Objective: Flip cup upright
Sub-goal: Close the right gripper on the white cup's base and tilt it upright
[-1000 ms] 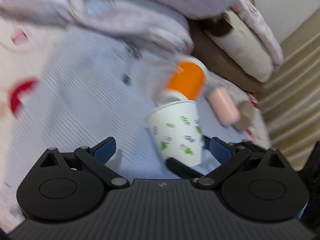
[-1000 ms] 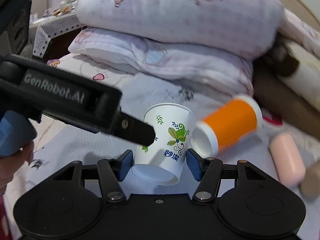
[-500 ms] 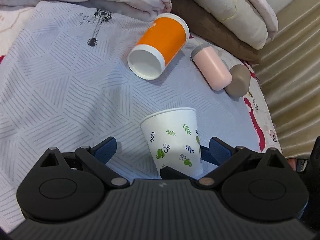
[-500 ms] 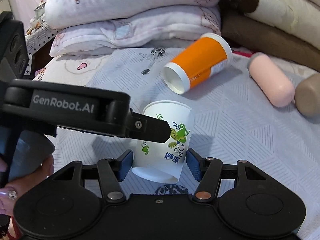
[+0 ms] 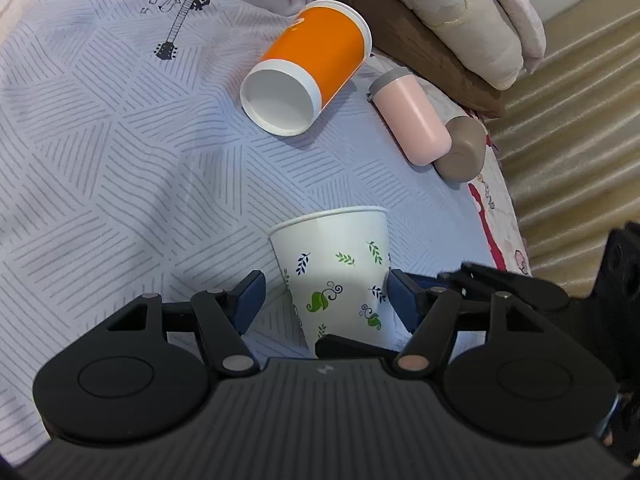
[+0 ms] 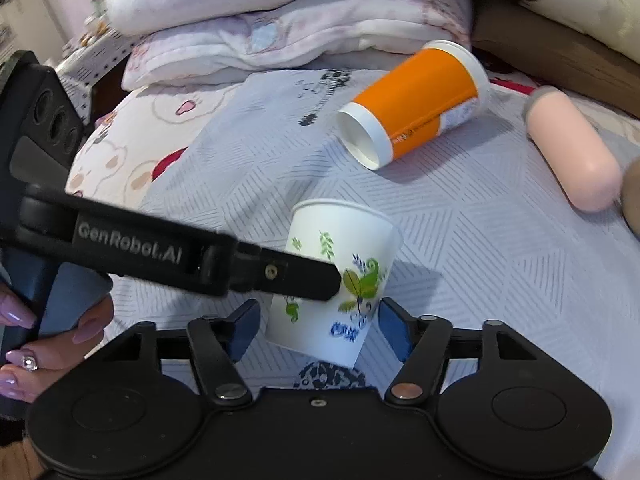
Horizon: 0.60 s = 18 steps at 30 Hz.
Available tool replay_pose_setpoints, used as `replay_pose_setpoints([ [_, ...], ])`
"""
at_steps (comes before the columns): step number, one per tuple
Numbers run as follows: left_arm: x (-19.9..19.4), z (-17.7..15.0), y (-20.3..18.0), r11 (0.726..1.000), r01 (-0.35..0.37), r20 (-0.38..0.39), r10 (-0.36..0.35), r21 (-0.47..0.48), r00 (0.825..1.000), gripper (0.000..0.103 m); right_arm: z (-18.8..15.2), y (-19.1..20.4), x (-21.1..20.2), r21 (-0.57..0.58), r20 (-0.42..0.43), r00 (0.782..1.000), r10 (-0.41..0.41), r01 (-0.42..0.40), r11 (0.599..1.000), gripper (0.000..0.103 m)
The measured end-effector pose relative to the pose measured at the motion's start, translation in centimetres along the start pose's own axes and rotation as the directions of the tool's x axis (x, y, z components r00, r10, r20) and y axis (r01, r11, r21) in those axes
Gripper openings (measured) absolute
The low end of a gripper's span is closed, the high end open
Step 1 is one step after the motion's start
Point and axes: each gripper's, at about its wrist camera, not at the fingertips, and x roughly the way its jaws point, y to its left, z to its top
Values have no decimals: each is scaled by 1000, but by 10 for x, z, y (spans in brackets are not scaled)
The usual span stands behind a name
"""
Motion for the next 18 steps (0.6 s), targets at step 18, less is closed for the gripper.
replay_pose_setpoints([
  [18, -17, -9, -30, 970, -70, 160, 33, 235, 987, 59, 14, 10, 1, -199, 22, 999, -25, 29, 979, 68],
])
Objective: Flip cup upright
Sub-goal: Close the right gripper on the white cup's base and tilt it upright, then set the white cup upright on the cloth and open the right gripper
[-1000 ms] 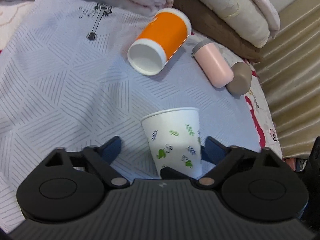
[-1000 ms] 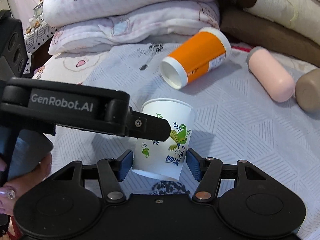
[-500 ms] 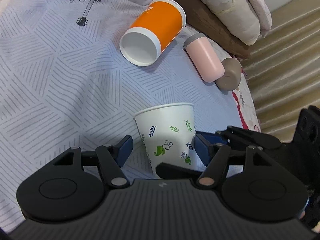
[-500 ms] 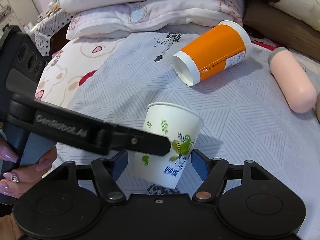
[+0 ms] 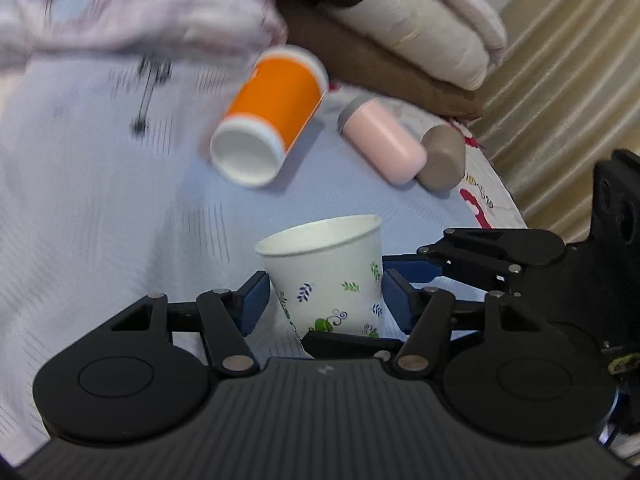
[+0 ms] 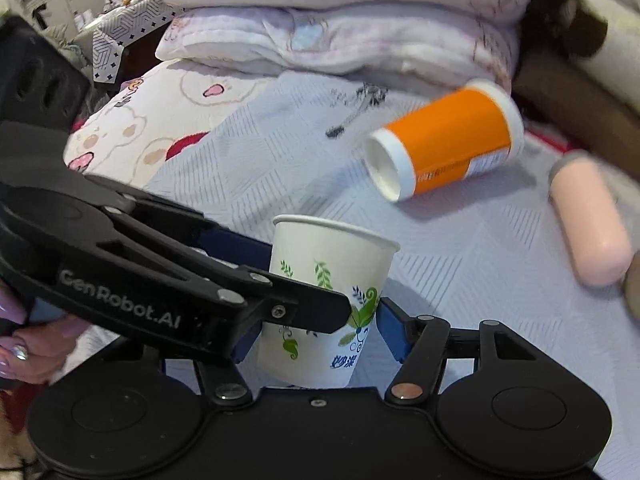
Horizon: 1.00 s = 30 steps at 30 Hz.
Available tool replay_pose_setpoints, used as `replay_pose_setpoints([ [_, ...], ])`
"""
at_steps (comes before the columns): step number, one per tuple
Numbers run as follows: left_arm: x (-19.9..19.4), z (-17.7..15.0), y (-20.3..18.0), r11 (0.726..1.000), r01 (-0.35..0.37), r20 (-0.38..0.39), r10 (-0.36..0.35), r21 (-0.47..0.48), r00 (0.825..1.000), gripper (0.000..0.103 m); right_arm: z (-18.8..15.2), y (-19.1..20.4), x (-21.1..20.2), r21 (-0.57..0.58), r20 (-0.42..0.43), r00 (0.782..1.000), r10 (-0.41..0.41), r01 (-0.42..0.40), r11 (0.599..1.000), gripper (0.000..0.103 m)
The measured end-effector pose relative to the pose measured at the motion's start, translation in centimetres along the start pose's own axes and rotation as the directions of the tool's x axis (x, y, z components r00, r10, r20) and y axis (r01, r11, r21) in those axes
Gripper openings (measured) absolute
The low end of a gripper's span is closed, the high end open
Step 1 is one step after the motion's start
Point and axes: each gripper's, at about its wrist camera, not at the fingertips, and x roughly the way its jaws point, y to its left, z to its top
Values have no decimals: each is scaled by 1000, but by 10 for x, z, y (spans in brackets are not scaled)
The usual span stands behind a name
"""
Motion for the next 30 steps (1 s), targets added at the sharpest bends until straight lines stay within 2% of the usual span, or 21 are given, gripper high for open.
replay_pose_setpoints([
  [7, -9, -2, -15, 986, -75, 125, 56, 152, 991, 58, -5, 10, 2, -127, 152, 984, -93, 113, 986, 68],
  [12, -6, -9, -15, 977, -87, 210, 45, 194, 977, 58, -14, 11, 13, -173, 290, 945, -152, 208, 963, 68],
  [15, -1, -13, -12, 975, -94, 221, 48, 202, 974, 58, -21, 11, 18, -213, 358, 918, -172, 259, 942, 67],
  [20, 5, -16, -11, 975, -93, 220, 47, 203, 974, 58, -27, 3, 22, -167, 384, 911, -151, 229, 959, 68],
  [24, 10, -18, -11, 974, -96, 200, 54, 207, 978, 58, -26, -3, 22, -122, 383, 914, -134, 194, 973, 68],
  [30, 9, -17, -15, 972, -99, 185, 59, 212, 981, 62, -29, -1, 22, -110, 382, 914, -135, 191, 975, 68],
])
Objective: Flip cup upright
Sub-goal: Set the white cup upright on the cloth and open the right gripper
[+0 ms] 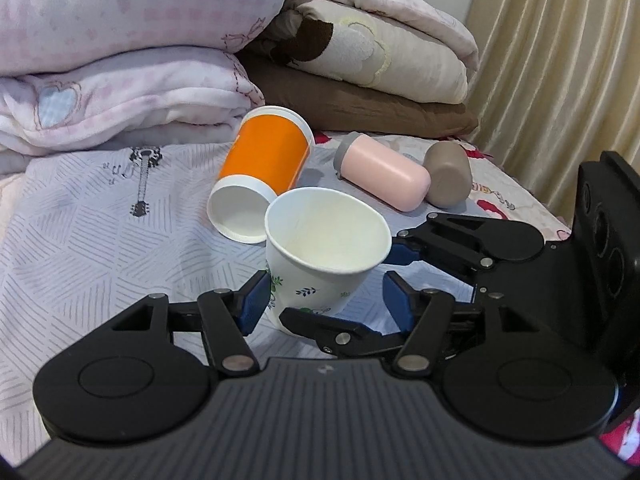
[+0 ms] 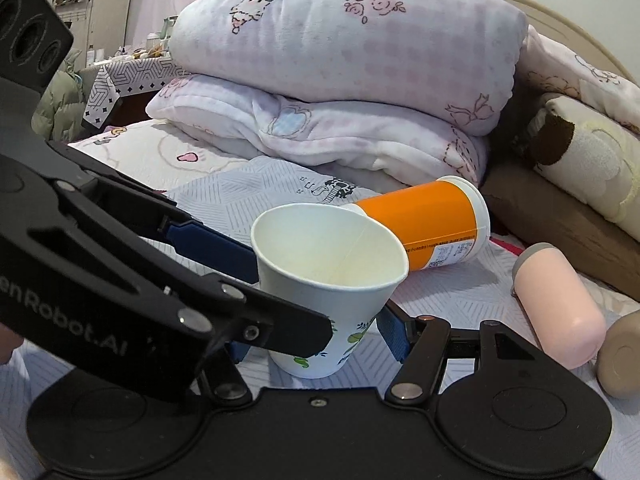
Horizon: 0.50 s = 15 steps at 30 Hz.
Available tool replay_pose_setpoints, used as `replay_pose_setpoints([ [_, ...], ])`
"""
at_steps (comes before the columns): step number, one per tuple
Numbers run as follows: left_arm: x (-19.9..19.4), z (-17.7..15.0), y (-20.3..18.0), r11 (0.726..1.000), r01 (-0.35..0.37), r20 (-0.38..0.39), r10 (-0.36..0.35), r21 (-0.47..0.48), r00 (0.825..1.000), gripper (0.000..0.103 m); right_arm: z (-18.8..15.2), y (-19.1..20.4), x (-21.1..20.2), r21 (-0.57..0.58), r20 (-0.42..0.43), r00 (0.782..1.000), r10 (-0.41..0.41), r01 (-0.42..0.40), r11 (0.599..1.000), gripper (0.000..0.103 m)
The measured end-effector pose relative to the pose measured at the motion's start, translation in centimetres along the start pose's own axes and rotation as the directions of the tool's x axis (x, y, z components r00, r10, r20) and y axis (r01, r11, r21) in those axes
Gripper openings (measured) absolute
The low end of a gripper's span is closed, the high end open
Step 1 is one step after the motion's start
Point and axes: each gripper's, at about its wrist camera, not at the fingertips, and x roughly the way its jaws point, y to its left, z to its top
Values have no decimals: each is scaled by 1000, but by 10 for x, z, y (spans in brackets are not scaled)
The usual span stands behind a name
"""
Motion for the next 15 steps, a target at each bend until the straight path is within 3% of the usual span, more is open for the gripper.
replay_pose_setpoints([
  [9, -4, 3, -4, 1000, -13, -54, 12, -25, 998, 70, -3, 3, -11, 49, 29, 1000, -7, 5, 999, 79],
  [15, -19, 2, -18, 997, -81, -94, 79, -8, 992, 70, -13, 0, -21, 170, 12, 999, -41, 39, 985, 79],
])
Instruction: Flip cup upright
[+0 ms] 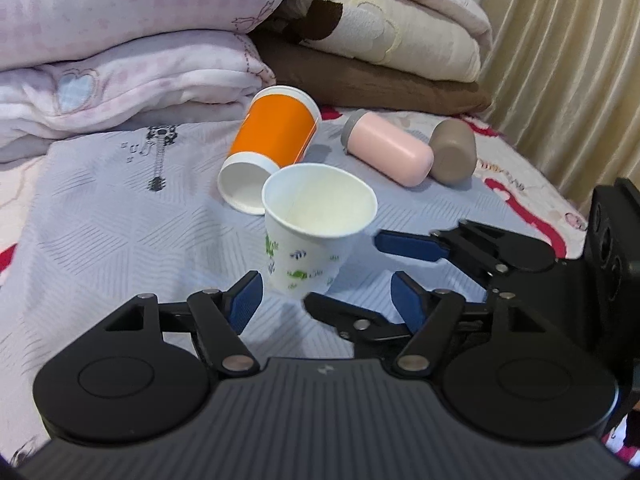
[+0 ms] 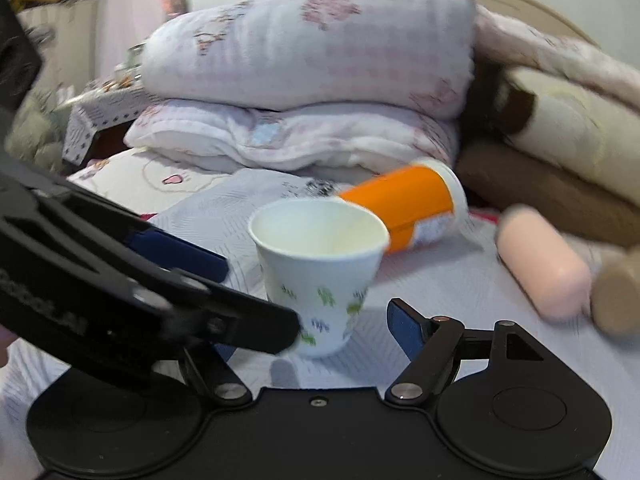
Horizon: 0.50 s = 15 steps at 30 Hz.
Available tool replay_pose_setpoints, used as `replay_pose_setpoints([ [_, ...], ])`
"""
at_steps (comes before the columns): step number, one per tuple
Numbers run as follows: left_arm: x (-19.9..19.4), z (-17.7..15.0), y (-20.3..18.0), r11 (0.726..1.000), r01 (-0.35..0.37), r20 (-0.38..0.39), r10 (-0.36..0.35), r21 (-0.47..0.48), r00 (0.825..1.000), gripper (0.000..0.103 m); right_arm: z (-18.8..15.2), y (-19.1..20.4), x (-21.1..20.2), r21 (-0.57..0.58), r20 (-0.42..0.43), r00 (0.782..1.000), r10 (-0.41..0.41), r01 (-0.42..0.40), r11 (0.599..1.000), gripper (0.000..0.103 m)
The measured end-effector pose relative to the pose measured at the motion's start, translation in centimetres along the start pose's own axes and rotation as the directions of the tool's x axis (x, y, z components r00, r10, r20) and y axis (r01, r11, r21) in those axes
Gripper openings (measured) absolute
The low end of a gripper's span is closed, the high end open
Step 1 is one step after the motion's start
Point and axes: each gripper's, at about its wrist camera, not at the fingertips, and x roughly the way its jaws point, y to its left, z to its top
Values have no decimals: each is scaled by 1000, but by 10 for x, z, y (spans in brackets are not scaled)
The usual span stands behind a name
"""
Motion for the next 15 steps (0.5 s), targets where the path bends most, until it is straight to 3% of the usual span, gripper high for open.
replay_pose_setpoints([
  [11, -68, 6, -7, 976, -150, -44, 145, -157, 988, 71, -4, 8, -61, 151, -75, 996, -48, 59, 987, 79],
  [15, -104, 12, -23, 965, -228, -44, 224, -130, 974, 74, 13, 14, -96, 164, -78, 993, -86, 98, 982, 79],
])
